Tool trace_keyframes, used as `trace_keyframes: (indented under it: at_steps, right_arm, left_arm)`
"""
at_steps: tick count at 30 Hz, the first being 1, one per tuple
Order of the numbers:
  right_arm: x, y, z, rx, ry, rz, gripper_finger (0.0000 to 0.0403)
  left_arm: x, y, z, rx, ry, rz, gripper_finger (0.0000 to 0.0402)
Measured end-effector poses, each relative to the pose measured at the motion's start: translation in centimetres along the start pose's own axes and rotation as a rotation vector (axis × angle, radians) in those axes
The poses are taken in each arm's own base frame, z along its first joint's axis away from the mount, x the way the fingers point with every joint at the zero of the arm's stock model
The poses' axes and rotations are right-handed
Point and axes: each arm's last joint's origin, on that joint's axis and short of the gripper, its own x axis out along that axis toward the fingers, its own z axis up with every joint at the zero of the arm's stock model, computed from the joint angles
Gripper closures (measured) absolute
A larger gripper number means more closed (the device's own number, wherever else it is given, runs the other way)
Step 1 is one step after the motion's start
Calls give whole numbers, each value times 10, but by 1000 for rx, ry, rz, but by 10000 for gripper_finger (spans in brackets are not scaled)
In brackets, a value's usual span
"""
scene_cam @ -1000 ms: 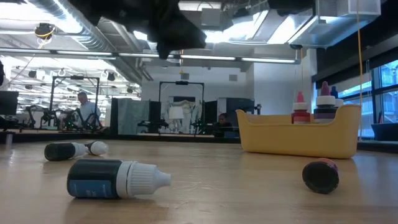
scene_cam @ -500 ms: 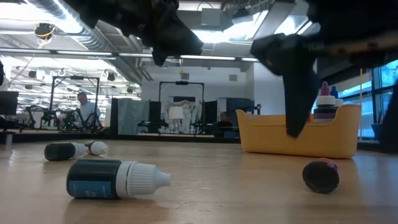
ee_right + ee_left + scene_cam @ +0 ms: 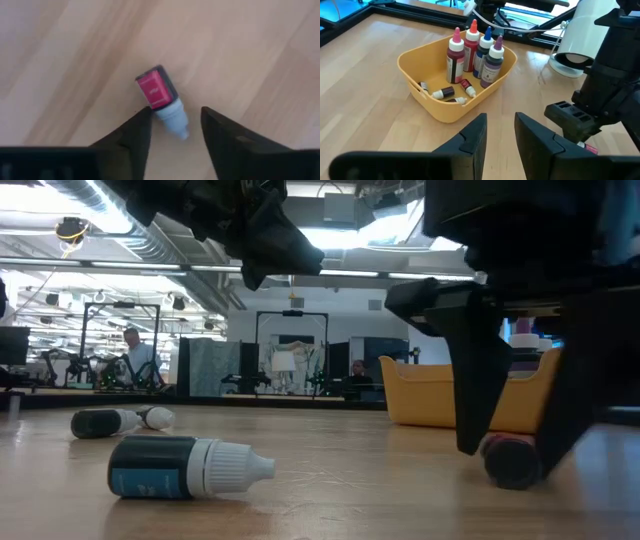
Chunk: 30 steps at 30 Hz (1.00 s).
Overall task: Pick & Place food coloring
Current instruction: Put the small pink food coloring bottle in the yellow bin
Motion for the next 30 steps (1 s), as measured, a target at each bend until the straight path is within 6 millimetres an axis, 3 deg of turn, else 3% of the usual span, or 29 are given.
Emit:
trace_keyframes:
  at_steps: [11, 20, 23, 30]
  right_arm:
    - [-4, -3, -2, -24, 14, 22, 394]
    - [-5, -3, -2, -18, 12, 24, 353]
    - [-5, -3, -2, -11, 14, 25, 346]
    - [-5, -4, 1, 2, -21, 22, 337]
  left_arm:
    - [0, 0, -1, 1, 14, 4, 304]
    - [0, 1, -3, 2, 35, 4, 307]
    - [-1, -1, -8, 2, 100, -66, 305]
    - [-4, -31, -26, 50, 219, -211, 307]
